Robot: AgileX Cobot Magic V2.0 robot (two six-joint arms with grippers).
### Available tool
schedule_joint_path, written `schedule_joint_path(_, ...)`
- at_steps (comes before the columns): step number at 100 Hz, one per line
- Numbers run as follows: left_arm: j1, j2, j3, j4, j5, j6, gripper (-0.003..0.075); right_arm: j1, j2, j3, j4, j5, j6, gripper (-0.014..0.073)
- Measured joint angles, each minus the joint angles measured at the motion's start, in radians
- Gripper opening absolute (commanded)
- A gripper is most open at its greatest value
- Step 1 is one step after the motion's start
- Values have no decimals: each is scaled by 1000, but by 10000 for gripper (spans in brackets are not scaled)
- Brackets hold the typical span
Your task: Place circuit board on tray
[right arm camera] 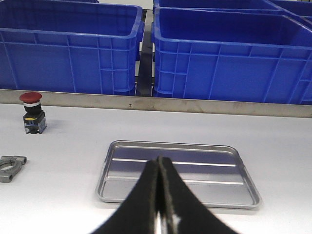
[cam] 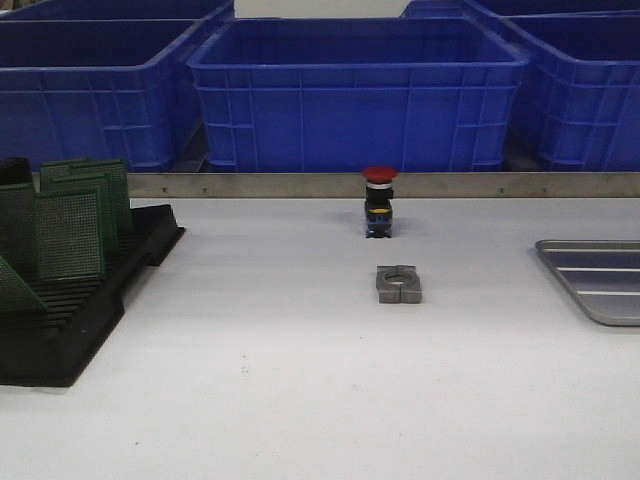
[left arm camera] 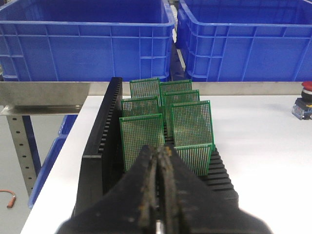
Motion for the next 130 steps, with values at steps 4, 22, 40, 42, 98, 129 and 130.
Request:
schedule_joint_path(4,0,0,0,0,-5,0,-20,0,0,0,0,0,0,-62)
schedule_joint_path(22,0,0,2,2,-30,0,-20,0,0,0,0,0,0,-62)
schedule_joint_path(40,0,0,-1,-2,-83,0,-20,0,0,0,0,0,0,-62)
schedule_joint_path(42,0,0,-1,-2,-83,0,-20,0,0,0,0,0,0,-62)
schedule_joint_path(98,0,255,-487,4,387,0,-19,0,0,0,0,0,0,-62)
schedule_joint_path(129,0,588,-674,-6,472,90,377,0,0,0,0,0,0,-62)
schedule_joint_path(130,0,603,-676,-9,475,99,387,0,0,0,0,0,0,-62)
